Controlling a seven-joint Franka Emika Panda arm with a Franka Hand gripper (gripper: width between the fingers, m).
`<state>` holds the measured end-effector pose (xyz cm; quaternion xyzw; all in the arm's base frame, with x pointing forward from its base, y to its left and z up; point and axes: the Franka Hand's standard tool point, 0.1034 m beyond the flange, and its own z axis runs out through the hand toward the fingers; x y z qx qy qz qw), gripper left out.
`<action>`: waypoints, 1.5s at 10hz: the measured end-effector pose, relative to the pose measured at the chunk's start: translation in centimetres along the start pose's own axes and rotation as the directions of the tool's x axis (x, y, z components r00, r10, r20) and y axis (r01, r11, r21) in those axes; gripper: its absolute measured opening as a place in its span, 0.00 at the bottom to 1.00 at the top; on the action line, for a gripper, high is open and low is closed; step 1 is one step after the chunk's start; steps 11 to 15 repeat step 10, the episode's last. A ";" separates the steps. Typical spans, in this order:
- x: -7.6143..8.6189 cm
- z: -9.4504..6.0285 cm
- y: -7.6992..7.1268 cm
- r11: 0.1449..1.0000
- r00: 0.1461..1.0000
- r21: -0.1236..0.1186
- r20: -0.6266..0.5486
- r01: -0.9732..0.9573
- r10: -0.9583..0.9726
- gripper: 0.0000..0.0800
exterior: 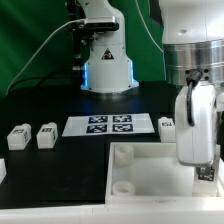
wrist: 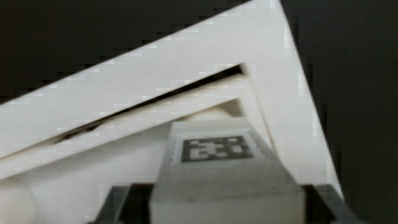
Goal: Assemble one leg
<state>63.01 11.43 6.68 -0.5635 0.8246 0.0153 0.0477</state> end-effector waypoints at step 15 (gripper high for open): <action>-0.7 -1.6 2.4 1.000 0.999 0.000 0.016 0.030 -0.030 0.81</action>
Offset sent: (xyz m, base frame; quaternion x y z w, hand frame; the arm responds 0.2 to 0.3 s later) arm 0.0000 0.0000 0.0000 0.0000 0.0000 0.0000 1.0000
